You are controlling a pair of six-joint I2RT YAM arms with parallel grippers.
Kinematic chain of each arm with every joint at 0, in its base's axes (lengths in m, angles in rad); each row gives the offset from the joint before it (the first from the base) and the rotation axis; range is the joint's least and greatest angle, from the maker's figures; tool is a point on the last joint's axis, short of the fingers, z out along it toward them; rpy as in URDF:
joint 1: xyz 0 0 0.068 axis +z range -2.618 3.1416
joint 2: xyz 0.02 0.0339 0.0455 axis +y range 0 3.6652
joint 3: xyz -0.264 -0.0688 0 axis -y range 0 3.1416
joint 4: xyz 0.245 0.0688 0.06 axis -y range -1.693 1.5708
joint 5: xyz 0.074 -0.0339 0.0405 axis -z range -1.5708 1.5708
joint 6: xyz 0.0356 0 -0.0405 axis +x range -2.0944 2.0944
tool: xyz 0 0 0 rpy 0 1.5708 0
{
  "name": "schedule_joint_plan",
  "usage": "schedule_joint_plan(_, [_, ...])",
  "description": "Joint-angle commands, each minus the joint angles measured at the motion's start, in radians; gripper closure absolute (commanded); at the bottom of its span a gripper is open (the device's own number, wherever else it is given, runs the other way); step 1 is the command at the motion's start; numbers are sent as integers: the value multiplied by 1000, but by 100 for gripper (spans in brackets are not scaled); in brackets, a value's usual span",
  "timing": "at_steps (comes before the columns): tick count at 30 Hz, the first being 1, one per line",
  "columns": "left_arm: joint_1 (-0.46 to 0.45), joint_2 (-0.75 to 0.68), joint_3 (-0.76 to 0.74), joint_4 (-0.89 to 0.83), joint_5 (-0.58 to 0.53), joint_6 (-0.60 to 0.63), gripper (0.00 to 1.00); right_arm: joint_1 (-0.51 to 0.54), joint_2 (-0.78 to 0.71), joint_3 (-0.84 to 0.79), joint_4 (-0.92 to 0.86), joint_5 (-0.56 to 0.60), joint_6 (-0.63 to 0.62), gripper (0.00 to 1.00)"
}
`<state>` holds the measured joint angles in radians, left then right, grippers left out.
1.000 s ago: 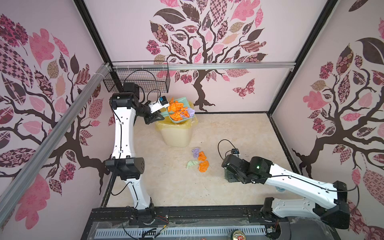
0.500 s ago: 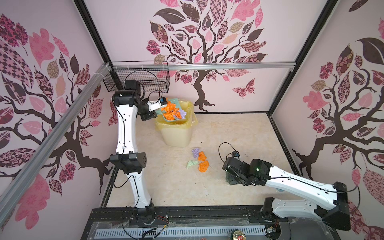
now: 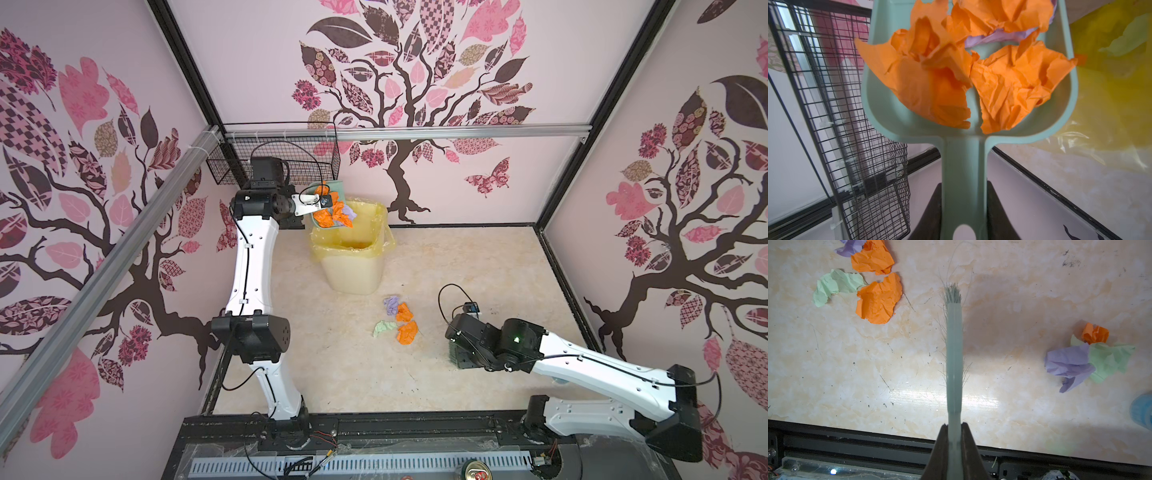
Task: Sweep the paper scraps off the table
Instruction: 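Tip the dustpan with the left gripper to pour scraps into the bin, then lower the empty dustpan with the left gripper while the right brush moves out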
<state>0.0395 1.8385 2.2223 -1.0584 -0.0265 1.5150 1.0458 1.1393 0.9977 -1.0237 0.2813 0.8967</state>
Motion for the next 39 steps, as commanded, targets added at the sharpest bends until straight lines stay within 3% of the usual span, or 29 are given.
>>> schedule_joint_plan(1, [-17, -116, -180, 256, -43, 128, 100, -3, -20, -8, 0, 3, -2, 100])
schedule_joint_plan(15, [-32, -307, -469, 493, 10, 224, 100, -3, -20, 3, -8, 5, 4, 100])
schedule_joint_plan(23, [-26, -334, -481, 530, 26, 214, 100, -3, -13, 26, -20, 15, 2, 100])
schedule_joint_plan(27, [-11, -343, -415, 463, 64, 142, 100, -3, -7, 39, -21, 21, -6, 100])
schedule_joint_plan(33, [63, -391, -222, 150, 251, -92, 100, -2, -15, 119, 53, -19, -71, 100])
schedule_joint_plan(39, [136, -619, -475, 53, 399, -139, 100, -14, 47, 234, 216, -182, -162, 100])
